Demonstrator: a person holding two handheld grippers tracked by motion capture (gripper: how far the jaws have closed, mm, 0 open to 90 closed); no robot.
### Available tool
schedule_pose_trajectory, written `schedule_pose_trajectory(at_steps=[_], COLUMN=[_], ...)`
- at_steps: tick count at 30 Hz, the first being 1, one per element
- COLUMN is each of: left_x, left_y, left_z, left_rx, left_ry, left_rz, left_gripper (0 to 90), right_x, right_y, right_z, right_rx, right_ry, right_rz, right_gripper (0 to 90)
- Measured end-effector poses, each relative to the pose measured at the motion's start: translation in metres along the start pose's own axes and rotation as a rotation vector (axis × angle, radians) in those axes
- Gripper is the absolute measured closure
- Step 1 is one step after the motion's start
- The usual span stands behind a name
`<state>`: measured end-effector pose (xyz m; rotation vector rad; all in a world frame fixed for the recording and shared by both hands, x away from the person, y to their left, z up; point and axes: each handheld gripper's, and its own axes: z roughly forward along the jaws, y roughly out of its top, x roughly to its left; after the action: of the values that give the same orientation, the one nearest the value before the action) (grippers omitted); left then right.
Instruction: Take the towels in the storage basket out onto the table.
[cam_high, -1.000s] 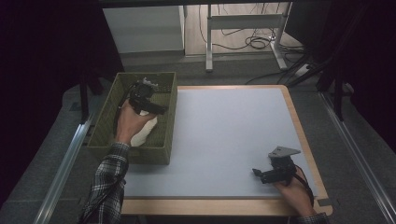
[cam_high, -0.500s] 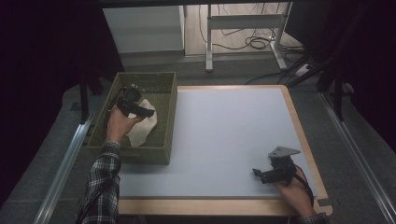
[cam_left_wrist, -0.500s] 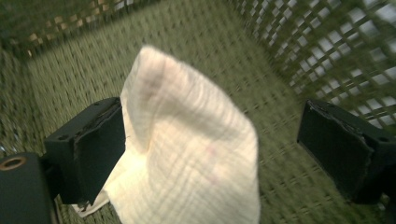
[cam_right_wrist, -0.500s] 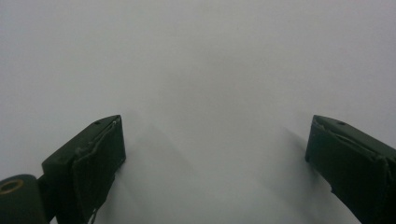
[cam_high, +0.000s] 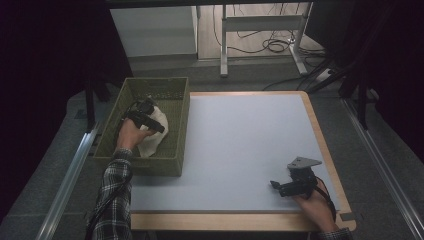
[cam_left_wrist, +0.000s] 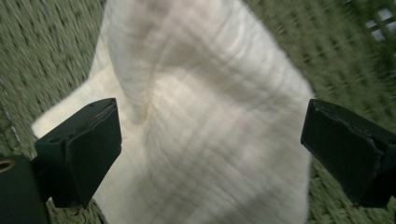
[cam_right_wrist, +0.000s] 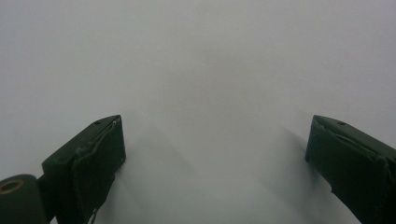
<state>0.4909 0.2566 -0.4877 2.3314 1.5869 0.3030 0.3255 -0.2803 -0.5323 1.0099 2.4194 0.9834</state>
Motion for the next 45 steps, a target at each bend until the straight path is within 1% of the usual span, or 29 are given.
schedule_pose_trajectory(at_steps=[1,2,4,6,7,8,9,10,11,14,15,16,17,19,20,22,26,29,30,32,33,34,35,36,37,38,39,40,45], left_x=[0.002,0.002,0.002,0.003,0.003,0.003,0.002,0.002,0.001,-0.001,-0.004,-0.004,-0.005,-0.006,-0.006,-0.006,-0.007,-0.006,-0.006,-0.004,-0.003,-0.003,-0.002,-0.002,-0.001,-0.001,-0.001,-0.001,-0.002], left_y=[0.0,0.0,0.001,0.001,0.0,0.0,-0.001,-0.001,-0.001,-0.001,-0.001,-0.001,-0.001,-0.002,-0.002,-0.003,-0.003,-0.004,-0.004,-0.004,-0.006,-0.006,-0.007,-0.007,-0.009,-0.009,-0.011,-0.011,-0.017], left_z=[0.006,0.006,0.011,0.015,0.018,0.018,0.022,0.022,0.022,0.018,0.016,0.016,0.013,0.011,0.011,0.01,0.008,0.004,0.004,0.0,-0.005,-0.005,-0.009,-0.009,-0.014,-0.014,-0.019,-0.019,-0.038], left_rx=[0.038,0.038,0.076,0.105,0.143,0.143,0.172,0.172,0.179,0.179,0.172,0.172,0.162,0.161,0.157,0.151,0.147,0.112,0.112,0.086,0.053,0.053,0.022,0.022,0.002,0.002,-0.023,-0.023,-0.112], left_ry=[0.002,0.002,0.013,0.006,0.001,0.001,-0.018,-0.018,-0.041,-0.051,-0.054,-0.054,-0.058,-0.045,-0.05,-0.048,-0.038,-0.036,-0.036,-0.039,-0.044,-0.044,-0.065,-0.065,-0.072,-0.072,-0.075,-0.075,-0.095], left_rz=[-0.017,-0.017,-0.029,-0.039,-0.038,-0.038,-0.037,-0.037,-0.04,-0.037,-0.038,-0.038,-0.034,-0.016,-0.018,-0.011,0.008,0.011,0.011,0.011,0.01,0.01,0.01,0.01,0.019,0.019,0.024,0.024,0.035], left_gripper=[5.3,5.3,5.3,5.3,6.0,6.9,8.2,11.1,11.1,26.9,39.1,44.3,44.3,73.3,73.3,79.0,82.0,82.5,82.7,82.7,82.8,82.8,82.7,82.6,82.5,82.5,82.5,82.5,82.3], right_x=[0.0,0.0,0.0,0.0,0.0,0.0,0.0,0.0,0.0,0.0,0.0,0.0,0.0,0.0,0.0,0.0,0.0,0.0,0.0,0.0,0.0,0.0,0.0,0.0,0.0,0.0,0.0,0.0,0.0], right_y=[0.0,0.0,0.0,0.0,0.0,0.0,0.0,0.0,0.0,0.0,0.0,0.0,0.0,0.0,0.0,0.0,0.0,0.0,0.0,0.0,0.0,0.0,0.0,0.0,0.0,0.0,0.0,0.0,0.0], right_z=[0.0,0.0,0.0,0.0,0.0,0.0,0.0,0.0,0.0,0.0,0.0,0.0,0.0,0.0,0.0,0.0,0.0,0.0,0.0,0.0,0.0,0.0,0.0,0.0,0.0,0.0,0.0,0.0,0.0], right_rx=[0.0,0.0,0.0,0.0,0.0,0.0,0.0,0.0,0.0,0.0,0.0,0.0,0.0,0.0,0.0,0.0,0.0,0.0,0.0,0.0,0.0,0.0,0.0,0.0,0.0,0.0,0.0,0.0,0.0], right_ry=[0.0,0.0,0.0,0.0,0.0,0.0,0.0,0.0,0.0,0.0,0.0,0.0,0.0,0.0,0.0,0.0,0.0,0.0,0.0,0.0,0.0,0.0,0.0,0.0,0.0,0.0,0.0,0.0,0.0], right_rz=[0.0,0.0,0.0,0.0,0.0,0.0,0.0,0.0,0.0,0.0,0.0,0.0,0.0,0.0,0.0,0.0,0.0,0.0,0.0,0.0,0.0,0.0,0.0,0.0,0.0,0.0,0.0,0.0,0.0], right_gripper=[4.9,4.9,4.9,4.9,4.9,4.9,4.9,4.9,4.9,4.9,4.9,4.9,4.9,4.9,4.9,4.9,4.9,4.9,4.9,4.9,4.9,4.9,4.9,4.9,4.9,4.9,4.9,4.9,4.9])
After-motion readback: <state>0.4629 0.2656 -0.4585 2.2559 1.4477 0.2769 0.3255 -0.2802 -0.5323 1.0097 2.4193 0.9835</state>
